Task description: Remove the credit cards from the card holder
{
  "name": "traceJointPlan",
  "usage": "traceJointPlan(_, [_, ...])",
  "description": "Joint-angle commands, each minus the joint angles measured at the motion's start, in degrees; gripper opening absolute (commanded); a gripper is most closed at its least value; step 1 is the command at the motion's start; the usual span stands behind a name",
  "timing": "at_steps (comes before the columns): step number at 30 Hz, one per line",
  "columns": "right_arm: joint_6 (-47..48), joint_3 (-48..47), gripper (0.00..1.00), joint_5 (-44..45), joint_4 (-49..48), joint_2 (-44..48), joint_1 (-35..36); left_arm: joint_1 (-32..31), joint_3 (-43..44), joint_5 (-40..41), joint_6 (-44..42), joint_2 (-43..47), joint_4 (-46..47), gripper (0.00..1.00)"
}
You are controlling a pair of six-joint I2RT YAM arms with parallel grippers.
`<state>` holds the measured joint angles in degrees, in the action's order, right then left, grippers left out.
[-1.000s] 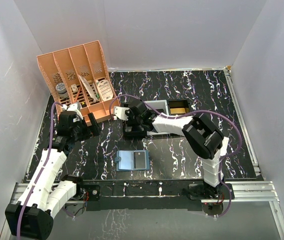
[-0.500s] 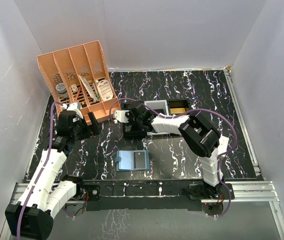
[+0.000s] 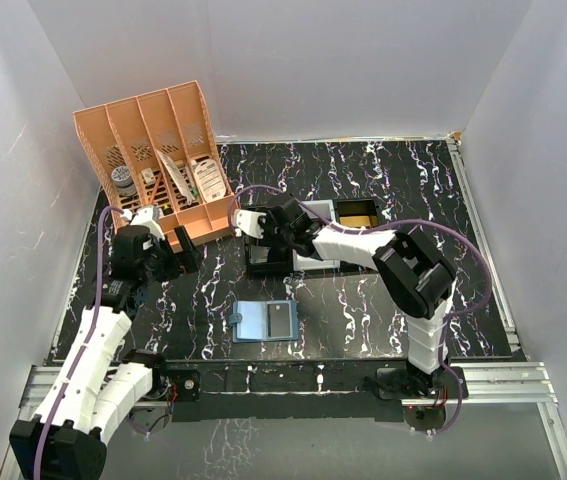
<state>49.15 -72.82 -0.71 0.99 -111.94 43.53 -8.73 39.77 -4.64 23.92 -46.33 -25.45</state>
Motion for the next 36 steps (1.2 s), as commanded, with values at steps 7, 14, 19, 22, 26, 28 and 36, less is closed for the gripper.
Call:
traceJointPlan(7, [-29.6, 10.4, 0.47, 1.4, -17.4, 21.4, -0.3, 0.2, -0.4, -4.0, -1.5, 1.2, 2.5, 0.99])
traceJointPlan(14, [-67.6, 19.6, 0.49, 14.3, -13.0, 32.0, -0.3, 0.2, -0.8, -8.4, -1.1, 0.1, 3.2, 0.99])
traceJointPlan(19, [-82.2, 22.0, 0.49, 9.8, -0.7, 36.1, -0.3, 0.2, -1.4, -20.1, 0.0, -2.1, 3.9, 0.99])
traceJointPlan(22, [-89.3, 27.1, 0.47, 4.4, -0.3, 39.1, -0.4, 0.2, -3.1, -28.6, 3.8, -3.0, 6.1, 0.98])
traceJointPlan(26, [-99.3, 33.5, 0.40, -2.7, -5.4, 37.7, -0.3, -0.8, -8.2, -38.3, 15.4, -1.8, 18.7, 0.93])
traceJointPlan(28, [-101.3, 33.8, 0.40, -5.4, -6.8, 36.5, 0.8, -2.0, -7.2, -37.8, 14.8, -1.9, 17.7, 0.93])
traceJointPlan(36, [-103.4, 36.1, 0.40, -5.3, -5.6, 37.0, 3.5, -14.9, -10.8, -26.4, 23.8, -3.8, 23.7, 0.92])
